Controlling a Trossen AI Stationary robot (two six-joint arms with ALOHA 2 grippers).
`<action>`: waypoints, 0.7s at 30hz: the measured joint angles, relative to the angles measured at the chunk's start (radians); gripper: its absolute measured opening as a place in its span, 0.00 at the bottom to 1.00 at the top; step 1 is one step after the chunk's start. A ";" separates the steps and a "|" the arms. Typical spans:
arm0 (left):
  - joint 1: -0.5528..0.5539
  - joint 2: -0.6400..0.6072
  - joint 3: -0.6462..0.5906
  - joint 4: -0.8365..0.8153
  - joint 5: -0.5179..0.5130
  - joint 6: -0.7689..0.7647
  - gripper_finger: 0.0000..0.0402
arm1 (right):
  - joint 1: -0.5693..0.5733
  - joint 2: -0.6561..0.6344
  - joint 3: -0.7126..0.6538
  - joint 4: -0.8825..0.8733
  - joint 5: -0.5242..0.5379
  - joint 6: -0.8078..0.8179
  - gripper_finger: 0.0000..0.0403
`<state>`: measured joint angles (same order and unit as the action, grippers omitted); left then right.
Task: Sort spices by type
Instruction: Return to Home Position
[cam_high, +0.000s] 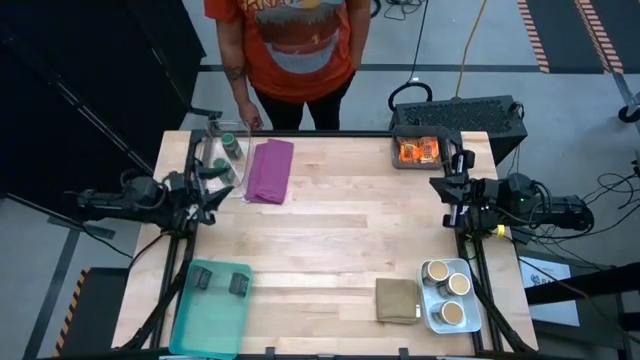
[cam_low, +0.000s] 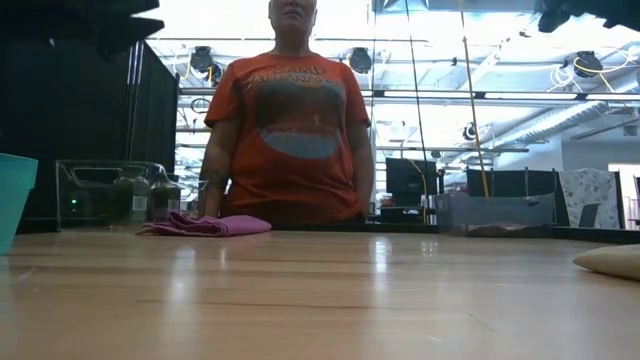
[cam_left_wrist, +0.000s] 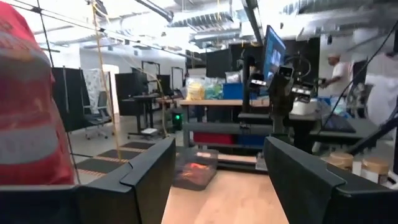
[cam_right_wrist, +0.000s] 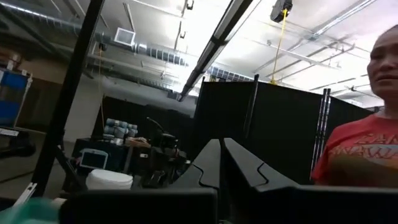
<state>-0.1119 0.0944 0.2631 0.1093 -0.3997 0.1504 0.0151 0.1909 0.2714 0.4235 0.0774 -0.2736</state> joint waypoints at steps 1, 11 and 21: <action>0.000 -0.001 -0.026 0.035 -0.001 -0.003 0.62 | -0.003 -0.011 0.000 -0.012 0.000 -0.001 0.00; 0.000 -0.082 -0.061 0.116 -0.042 0.143 0.62 | -0.023 -0.091 0.000 -0.141 -0.001 0.000 0.00; 0.000 -0.093 -0.078 -0.005 -0.051 0.046 0.62 | -0.023 -0.177 -0.099 -0.072 -0.033 0.001 0.00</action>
<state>-0.1120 0.0010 0.1851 0.1042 -0.4503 0.1960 -0.0078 0.0137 0.1726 0.3517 0.0448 -0.2726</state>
